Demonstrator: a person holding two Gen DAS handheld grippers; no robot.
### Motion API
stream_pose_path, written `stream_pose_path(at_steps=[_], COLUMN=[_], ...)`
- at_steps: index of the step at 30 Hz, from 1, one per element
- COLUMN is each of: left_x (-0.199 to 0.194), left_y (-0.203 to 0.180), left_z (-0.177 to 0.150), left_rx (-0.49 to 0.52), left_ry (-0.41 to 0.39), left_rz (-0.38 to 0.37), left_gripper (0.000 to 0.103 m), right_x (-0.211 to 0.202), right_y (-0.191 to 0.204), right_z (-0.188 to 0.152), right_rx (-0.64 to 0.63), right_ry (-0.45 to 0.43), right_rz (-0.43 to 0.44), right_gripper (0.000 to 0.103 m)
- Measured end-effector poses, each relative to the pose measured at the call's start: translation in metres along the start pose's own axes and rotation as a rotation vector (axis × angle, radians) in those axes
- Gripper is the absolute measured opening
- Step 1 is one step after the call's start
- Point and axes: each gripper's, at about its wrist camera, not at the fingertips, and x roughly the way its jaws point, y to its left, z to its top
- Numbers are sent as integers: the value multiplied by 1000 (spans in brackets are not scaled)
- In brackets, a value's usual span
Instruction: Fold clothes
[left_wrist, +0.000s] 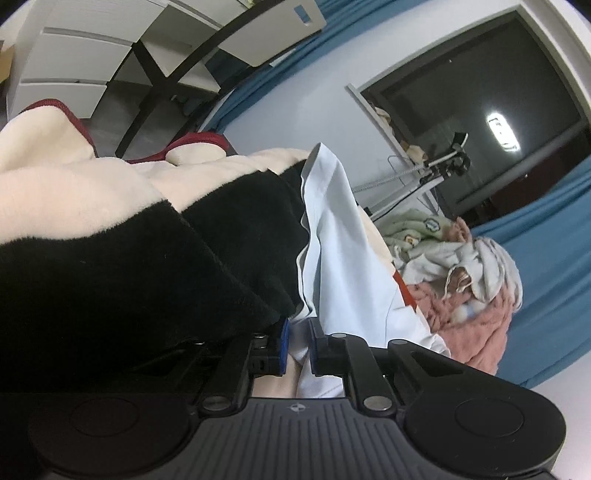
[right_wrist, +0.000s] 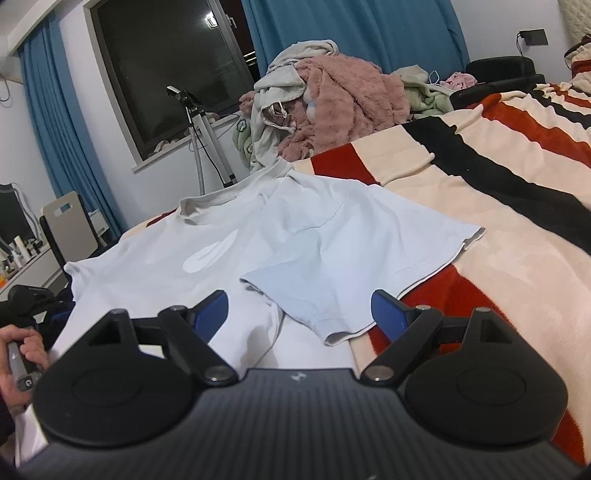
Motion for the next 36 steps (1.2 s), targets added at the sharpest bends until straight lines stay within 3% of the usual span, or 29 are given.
stream_pose_path(at_steps=[3, 7, 11, 14, 17, 18, 19, 21, 24, 29, 32, 36], left_x=[0, -17, -31, -19, -20, -25, -31, -46, -89, -175, -221, -258], left_y=[-4, -18, -23, -28, -29, -30, -32, -36, -34, -21, -17, -19], left_z=[6, 28, 69, 75, 68, 64, 59, 46, 19, -32, -58, -86], left_rx=[10, 99, 158, 254, 255, 264, 285, 319, 352, 353, 372, 380], left_ry=[7, -51, -125, -86, -44, -38, -19, 43, 168, 401, 479, 598], left_rz=[12, 66, 188, 278, 255, 251, 250, 261, 264, 311, 302, 292], left_gripper=[2, 2, 1, 1, 8, 15, 27, 40, 47, 48, 48, 37], right_x=[0, -1, -2, -3, -3, -3, -3, -5, -11, -28, -43, -70], right_y=[0, 0, 0, 1, 3, 4, 5, 7, 9, 14, 17, 19], right_z=[0, 1, 2, 3, 4, 4, 4, 6, 8, 10, 12, 11], right_rx=[-1, -2, -4, -12, -34, -42, -51, -66, -76, -106, -126, -134], right_ry=[-2, -8, -18, -25, -31, -33, -35, -42, -57, -83, -100, -121], right_rz=[0, -1, 0, 2, 3, 5, 8, 12, 23, 34, 36, 29], right_gripper=[86, 86, 86, 86, 86, 86, 86, 86, 86, 86, 86, 86])
